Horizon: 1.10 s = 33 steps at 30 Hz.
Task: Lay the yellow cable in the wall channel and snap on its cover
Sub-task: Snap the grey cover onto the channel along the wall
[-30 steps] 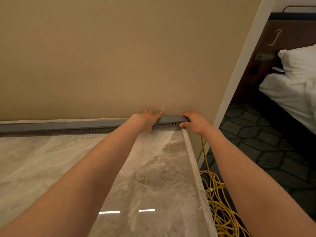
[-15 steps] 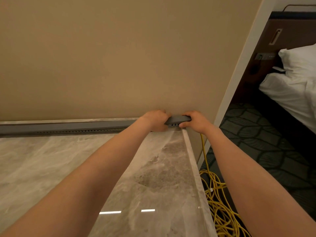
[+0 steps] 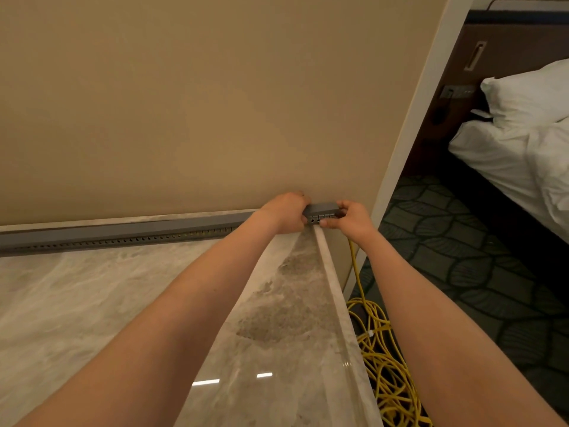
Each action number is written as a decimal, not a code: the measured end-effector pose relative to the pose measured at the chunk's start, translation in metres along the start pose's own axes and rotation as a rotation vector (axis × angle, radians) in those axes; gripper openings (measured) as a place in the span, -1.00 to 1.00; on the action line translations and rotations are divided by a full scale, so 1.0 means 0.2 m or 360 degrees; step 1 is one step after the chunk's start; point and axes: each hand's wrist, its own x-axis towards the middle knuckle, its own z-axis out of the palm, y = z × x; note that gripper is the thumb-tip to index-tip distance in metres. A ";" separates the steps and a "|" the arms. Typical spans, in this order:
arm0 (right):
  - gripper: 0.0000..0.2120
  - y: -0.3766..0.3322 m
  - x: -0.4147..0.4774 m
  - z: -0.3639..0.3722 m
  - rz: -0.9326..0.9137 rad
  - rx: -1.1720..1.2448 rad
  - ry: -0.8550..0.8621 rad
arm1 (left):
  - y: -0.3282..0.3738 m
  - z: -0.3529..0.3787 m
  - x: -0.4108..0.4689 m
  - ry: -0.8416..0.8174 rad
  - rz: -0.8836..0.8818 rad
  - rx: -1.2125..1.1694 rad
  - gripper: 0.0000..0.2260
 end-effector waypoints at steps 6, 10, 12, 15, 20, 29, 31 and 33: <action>-0.63 0.02 -0.01 0.01 -0.0055 -0.0041 0.0010 | -0.12 -0.02 -0.03 -0.0060 -0.0015 0.0107 -0.70; -0.69 0.03 0.01 0.02 -0.0100 -0.0066 0.0016 | -0.16 -0.03 -0.05 -0.0068 -0.0013 0.0126 -0.72; -0.72 0.03 0.02 0.02 -0.0117 -0.0073 0.0030 | -0.15 -0.03 -0.04 -0.0056 -0.0001 0.0122 -0.71; -0.81 0.03 0.03 0.02 -0.0108 -0.0072 0.0049 | -0.13 -0.02 -0.02 -0.0039 0.0023 0.0112 -0.72; -0.81 0.02 0.05 0.01 -0.0113 -0.0080 0.0063 | -0.09 -0.01 0.00 -0.0053 0.0050 0.0073 -0.71; -0.76 0.04 0.06 -0.02 -0.0040 -0.0038 -0.0041 | 0.05 0.00 0.09 -0.0098 0.0078 -0.0049 -0.78; -0.78 0.04 0.06 -0.02 -0.0031 0.0009 -0.0069 | 0.05 0.00 0.10 -0.0095 0.0066 -0.0047 -0.81; -0.71 0.04 0.06 -0.03 -0.0006 0.0124 -0.0077 | 0.05 0.00 0.10 -0.0097 0.0061 -0.0031 -0.81</action>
